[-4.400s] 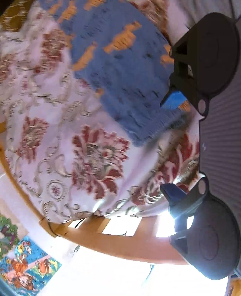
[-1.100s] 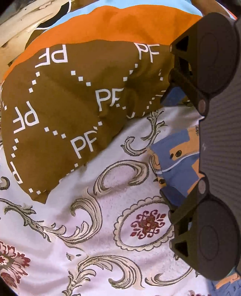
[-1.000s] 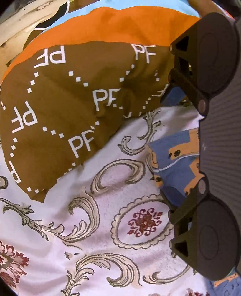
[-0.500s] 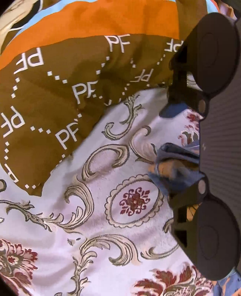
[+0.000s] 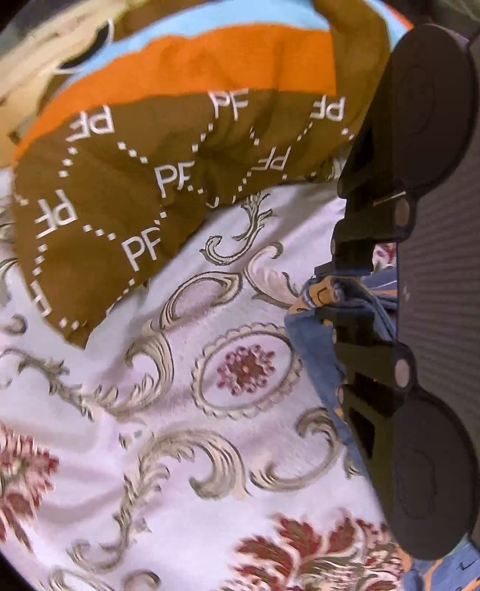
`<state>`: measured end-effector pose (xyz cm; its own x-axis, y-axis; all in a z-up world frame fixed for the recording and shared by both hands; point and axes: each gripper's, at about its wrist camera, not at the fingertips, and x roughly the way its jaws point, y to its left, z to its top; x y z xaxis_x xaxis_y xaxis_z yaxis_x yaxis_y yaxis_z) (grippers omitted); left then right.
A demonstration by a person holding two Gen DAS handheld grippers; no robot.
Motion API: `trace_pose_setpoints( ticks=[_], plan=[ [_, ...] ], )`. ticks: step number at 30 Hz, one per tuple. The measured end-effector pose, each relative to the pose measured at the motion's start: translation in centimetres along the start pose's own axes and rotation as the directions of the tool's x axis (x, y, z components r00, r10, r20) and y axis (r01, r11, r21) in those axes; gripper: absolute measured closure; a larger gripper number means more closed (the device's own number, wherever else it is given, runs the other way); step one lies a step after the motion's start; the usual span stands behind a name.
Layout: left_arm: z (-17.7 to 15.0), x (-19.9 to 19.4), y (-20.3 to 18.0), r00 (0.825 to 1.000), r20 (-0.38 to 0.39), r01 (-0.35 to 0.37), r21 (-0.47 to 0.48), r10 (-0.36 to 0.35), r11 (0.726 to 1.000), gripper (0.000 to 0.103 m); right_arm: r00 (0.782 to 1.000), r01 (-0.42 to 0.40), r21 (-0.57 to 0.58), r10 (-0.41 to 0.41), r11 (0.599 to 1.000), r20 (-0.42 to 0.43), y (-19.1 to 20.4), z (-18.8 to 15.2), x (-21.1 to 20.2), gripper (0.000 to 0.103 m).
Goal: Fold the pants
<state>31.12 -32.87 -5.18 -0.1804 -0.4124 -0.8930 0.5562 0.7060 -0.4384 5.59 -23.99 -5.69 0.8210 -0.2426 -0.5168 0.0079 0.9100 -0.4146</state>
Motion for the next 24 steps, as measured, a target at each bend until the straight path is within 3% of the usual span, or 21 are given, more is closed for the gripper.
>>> trace_pose_setpoints(
  ticks=[9,16,24],
  plan=[
    [-7.3,-5.6,8.5,0.981,0.139,0.157,-0.140,-0.138,0.978,0.087,0.984,-0.159,-0.105,0.165,0.982,0.060,3.6,0.2,-3.6,0.094],
    [-11.4,-4.5,14.5,0.962,0.217,0.215,-0.216,-0.168,0.952,0.087,0.969,-0.238,-0.179,0.245,0.955,0.020,7.0,0.0,-2.5,0.094],
    [-13.7,-3.9,17.6,0.938,0.280,0.274,-0.231,-0.206,0.934,0.087,0.961,-0.265,-0.222,0.275,0.938,0.018,8.2,0.0,-2.6,0.094]
  ],
)
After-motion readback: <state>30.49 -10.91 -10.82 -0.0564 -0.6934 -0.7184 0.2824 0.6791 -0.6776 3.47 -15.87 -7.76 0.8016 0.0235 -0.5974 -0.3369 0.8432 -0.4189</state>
